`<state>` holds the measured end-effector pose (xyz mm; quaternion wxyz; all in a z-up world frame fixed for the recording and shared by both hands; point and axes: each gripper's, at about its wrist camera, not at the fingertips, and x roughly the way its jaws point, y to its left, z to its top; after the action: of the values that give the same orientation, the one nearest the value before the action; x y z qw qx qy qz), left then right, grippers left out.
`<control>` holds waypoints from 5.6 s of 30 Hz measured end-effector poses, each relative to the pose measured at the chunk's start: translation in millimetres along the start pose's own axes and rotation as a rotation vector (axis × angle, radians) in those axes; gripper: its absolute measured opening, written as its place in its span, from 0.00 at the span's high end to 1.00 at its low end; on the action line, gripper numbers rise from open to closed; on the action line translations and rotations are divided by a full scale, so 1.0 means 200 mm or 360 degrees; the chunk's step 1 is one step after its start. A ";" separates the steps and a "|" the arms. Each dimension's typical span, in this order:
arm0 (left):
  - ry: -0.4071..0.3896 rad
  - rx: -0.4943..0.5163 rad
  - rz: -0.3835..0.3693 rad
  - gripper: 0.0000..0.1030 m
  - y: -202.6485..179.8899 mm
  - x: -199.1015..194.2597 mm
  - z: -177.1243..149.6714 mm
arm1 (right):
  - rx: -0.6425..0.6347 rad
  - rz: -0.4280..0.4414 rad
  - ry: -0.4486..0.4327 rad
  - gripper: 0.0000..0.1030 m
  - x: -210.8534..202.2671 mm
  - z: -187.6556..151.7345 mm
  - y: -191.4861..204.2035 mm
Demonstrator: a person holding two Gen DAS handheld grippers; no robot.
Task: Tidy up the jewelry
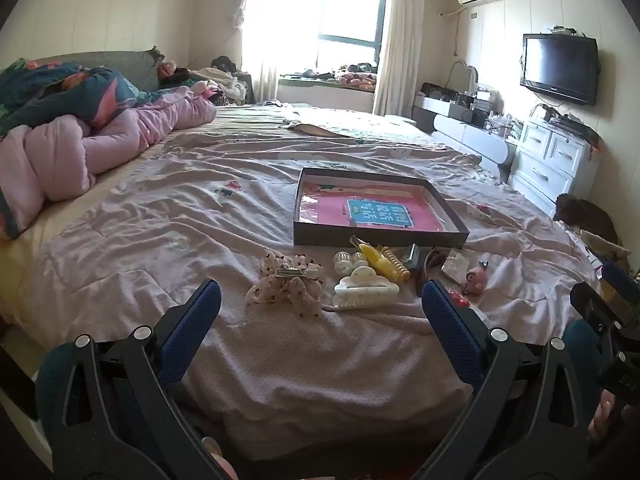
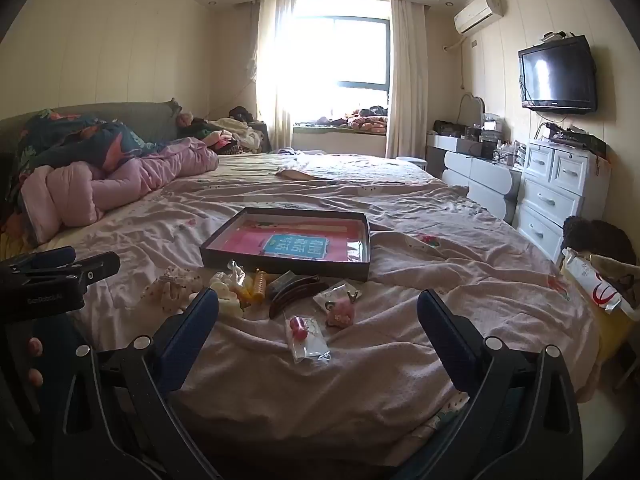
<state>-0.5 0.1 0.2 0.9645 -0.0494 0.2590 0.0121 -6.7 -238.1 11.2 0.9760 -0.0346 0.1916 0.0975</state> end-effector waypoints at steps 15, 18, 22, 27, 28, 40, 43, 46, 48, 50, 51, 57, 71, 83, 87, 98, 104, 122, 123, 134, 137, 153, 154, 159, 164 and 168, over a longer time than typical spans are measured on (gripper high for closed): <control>0.0006 0.0000 -0.0008 0.10 0.00 0.00 0.00 | -0.0006 0.0002 0.0012 0.06 0.00 0.00 0.01; 0.0002 -0.0011 -0.0002 0.10 0.00 0.00 0.00 | -0.0012 0.0005 0.0022 0.06 0.00 0.01 0.02; 0.0004 -0.0010 -0.0002 0.10 0.00 0.00 0.00 | -0.0014 0.0011 0.0025 0.06 0.00 0.01 0.02; 0.0005 -0.0009 0.0001 0.10 0.01 0.00 0.00 | -0.0018 0.0015 0.0028 0.06 0.02 -0.01 0.02; 0.0003 -0.0009 -0.0001 0.10 0.01 0.00 0.00 | -0.0018 0.0014 0.0029 0.06 0.02 -0.01 0.02; 0.0003 -0.0009 -0.0002 0.10 0.01 0.00 0.00 | -0.0011 0.0013 0.0019 0.06 0.02 0.00 0.03; 0.0004 -0.0009 0.0000 0.10 0.01 0.00 0.00 | -0.0007 0.0013 0.0017 0.06 0.02 0.01 0.03; 0.0004 -0.0009 -0.0001 0.10 0.00 0.00 0.00 | -0.0009 0.0013 0.0018 0.06 0.02 0.00 0.03; 0.0004 -0.0010 -0.0003 0.10 0.01 0.00 0.00 | -0.0011 0.0014 0.0018 0.06 0.02 0.00 0.03; 0.0004 -0.0008 0.0000 0.10 0.01 0.00 0.00 | -0.0009 0.0015 0.0017 0.06 0.02 0.00 0.02; 0.0003 -0.0008 0.0002 0.10 0.01 0.00 0.00 | -0.0008 0.0015 0.0015 0.06 0.02 0.00 0.02; 0.0003 -0.0009 -0.0002 0.10 0.01 0.00 0.00 | -0.0006 0.0015 0.0012 0.06 0.01 0.01 0.03; 0.0000 -0.0010 -0.0004 0.10 0.01 0.00 0.00 | -0.0010 0.0015 0.0007 0.06 0.01 0.01 0.02; 0.0002 -0.0011 -0.0012 0.10 0.00 -0.01 0.06 | -0.0007 0.0024 0.0016 0.06 0.02 0.02 0.03; 0.0004 -0.0020 -0.0005 0.10 0.01 0.01 0.06 | -0.0022 0.0054 0.0044 0.06 0.08 0.05 0.03; 0.0039 -0.0121 0.0004 0.10 0.17 0.16 0.09 | -0.0105 0.0141 0.0151 0.06 0.32 0.12 0.07; 0.0093 -0.0124 -0.0030 0.10 0.19 0.25 0.12 | -0.0010 0.0179 0.0226 0.06 0.49 0.17 0.03; 0.0385 0.0020 0.0012 0.10 0.16 0.70 0.12 | 0.0063 0.0094 0.0441 0.06 0.83 0.05 -0.17; 0.0401 0.0020 0.0012 0.10 0.17 0.72 0.11 | 0.0069 0.0094 0.0461 0.06 0.84 0.04 -0.18; 0.0592 -0.0022 0.0005 0.14 0.21 0.90 0.03 | 0.0111 0.0081 0.0615 0.06 1.01 -0.06 -0.24; 0.0617 -0.0045 0.0000 0.25 0.23 0.93 0.02 | 0.0122 0.0089 0.0654 0.13 1.05 -0.07 -0.24; 0.0506 -0.0116 -0.0124 0.64 0.24 0.82 0.09 | 0.0173 0.0143 0.0677 0.70 1.08 -0.10 -0.30; 0.0481 -0.0110 -0.0134 0.64 0.23 0.80 0.10 | 0.0184 0.0150 0.0653 0.70 1.06 -0.09 -0.31; 0.0407 -0.0059 -0.0209 0.64 0.14 0.71 0.14 | 0.0224 0.0145 0.0595 0.70 1.01 -0.07 -0.36; 0.0399 -0.0025 -0.0278 0.64 0.05 0.70 0.19 | 0.0282 0.0158 0.0543 0.70 0.97 -0.03 -0.41; 0.0378 0.0004 -0.0322 0.64 -0.02 0.72 0.23 | 0.0288 0.0158 0.0492 0.70 0.94 0.01 -0.43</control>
<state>148.2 1.2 -31.8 0.9235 -0.0750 0.3649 -0.0916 182.0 -288.8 -55.0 0.9280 0.0482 0.3488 0.1216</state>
